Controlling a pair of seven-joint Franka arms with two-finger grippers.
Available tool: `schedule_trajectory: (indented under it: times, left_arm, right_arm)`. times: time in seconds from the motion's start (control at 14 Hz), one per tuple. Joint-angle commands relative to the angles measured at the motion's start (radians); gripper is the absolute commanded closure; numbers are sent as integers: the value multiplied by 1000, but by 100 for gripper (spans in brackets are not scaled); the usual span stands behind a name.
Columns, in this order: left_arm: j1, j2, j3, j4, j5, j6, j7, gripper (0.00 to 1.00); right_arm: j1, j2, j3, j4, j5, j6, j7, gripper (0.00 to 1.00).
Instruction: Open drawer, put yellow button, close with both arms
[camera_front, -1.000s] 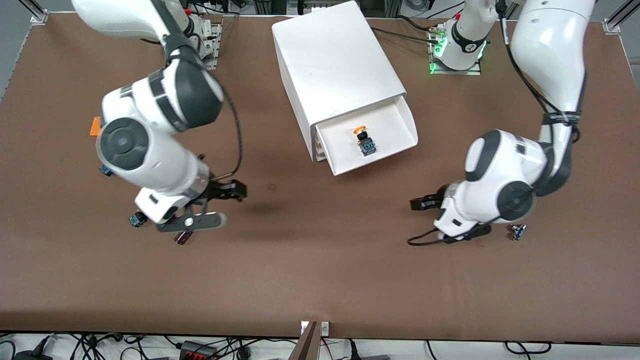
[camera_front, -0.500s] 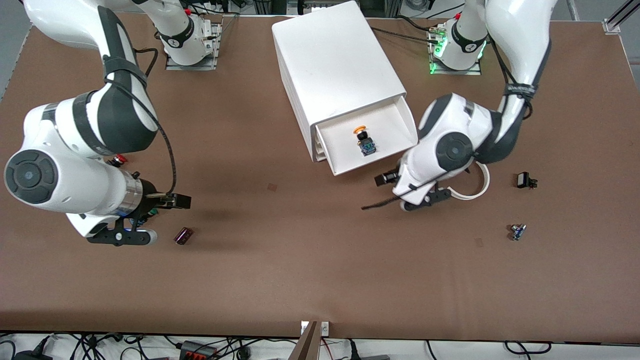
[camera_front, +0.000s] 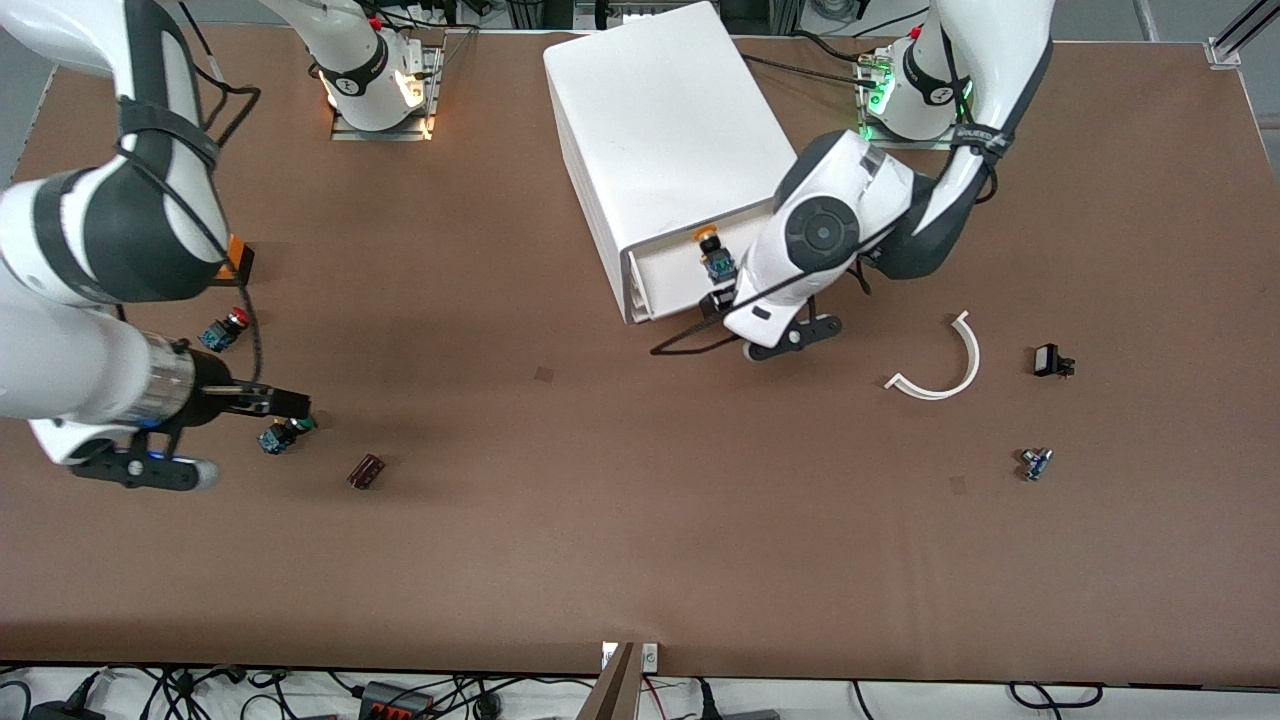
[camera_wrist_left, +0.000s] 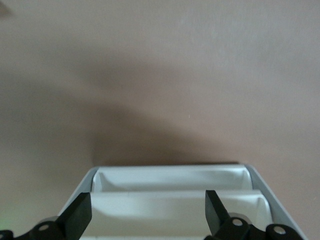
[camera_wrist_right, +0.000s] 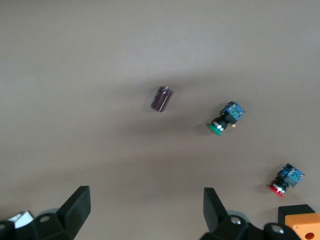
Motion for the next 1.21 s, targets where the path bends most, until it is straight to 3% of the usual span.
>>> schedule_trajectory:
  times: [0.0,0.5,0.64,1.0,1.14]
  left_arm:
    - [16,-46,-54,-68,18,8,-40,0]
    - [20,-81,-118,-114,11,-17,-63,0]
    - [19,-81,-120,-114,11,-18,-72,0]
    - [19,-81,-122,-108,11,-27,-66,0]
    - [31,-84,-117,-82,30,-43,-47,0]
  right_arm:
    - [-60,-180,10,-218,-11,111,-7,0]
    - [-181,-385,1,-370,-11,120,-229,0]
    - [-169,-391,-57,-372,-9,110,-291,0]
    - [-169,-417,-53,-378,-21,42,-295,0]
    - [-170,-475,-53,-466,-23,59,-292,0]
